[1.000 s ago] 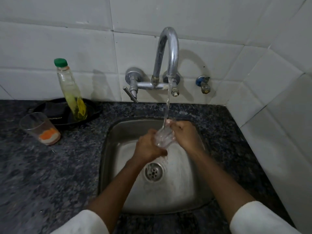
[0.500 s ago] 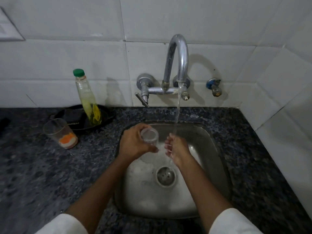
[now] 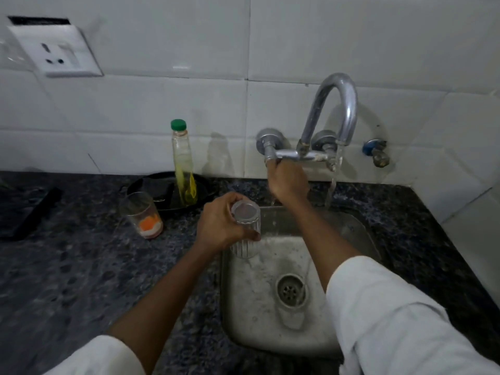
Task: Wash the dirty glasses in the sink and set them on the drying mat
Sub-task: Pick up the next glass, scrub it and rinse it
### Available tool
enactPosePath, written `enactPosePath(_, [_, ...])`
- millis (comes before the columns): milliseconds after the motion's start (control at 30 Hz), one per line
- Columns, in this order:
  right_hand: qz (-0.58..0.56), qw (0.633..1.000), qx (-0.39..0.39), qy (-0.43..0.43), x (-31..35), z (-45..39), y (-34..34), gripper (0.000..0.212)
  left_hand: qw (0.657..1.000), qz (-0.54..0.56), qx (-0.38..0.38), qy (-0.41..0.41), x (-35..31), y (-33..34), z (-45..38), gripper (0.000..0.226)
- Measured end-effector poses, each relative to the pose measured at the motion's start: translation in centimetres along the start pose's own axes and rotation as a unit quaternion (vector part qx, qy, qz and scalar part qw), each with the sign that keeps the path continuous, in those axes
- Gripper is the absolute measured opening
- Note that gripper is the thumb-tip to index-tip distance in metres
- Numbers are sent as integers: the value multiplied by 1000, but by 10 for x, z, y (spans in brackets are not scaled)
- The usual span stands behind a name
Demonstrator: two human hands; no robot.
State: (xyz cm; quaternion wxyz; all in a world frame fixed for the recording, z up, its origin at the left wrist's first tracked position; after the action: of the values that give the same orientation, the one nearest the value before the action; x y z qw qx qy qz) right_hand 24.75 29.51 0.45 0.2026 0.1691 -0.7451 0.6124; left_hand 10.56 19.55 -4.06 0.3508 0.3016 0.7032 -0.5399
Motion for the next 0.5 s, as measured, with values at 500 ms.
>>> enactPosePath(500, [-394, 906, 152, 0, -39, 135, 16, 62, 986, 89, 105, 90, -24, -8, 19, 68])
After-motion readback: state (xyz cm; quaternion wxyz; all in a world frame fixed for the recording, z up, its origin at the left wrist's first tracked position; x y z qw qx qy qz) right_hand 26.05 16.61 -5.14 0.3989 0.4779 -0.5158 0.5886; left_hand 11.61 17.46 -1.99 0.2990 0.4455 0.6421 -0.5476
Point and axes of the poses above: each hand's wrist, its own z-axis away from the middle knuckle, its own y-axis out of the palm, x = y × z, the point moved 4 cm from there along -z, towards the middle knuckle, and after that the axes turned 2 degrees about -x, right-handed, at the moved point
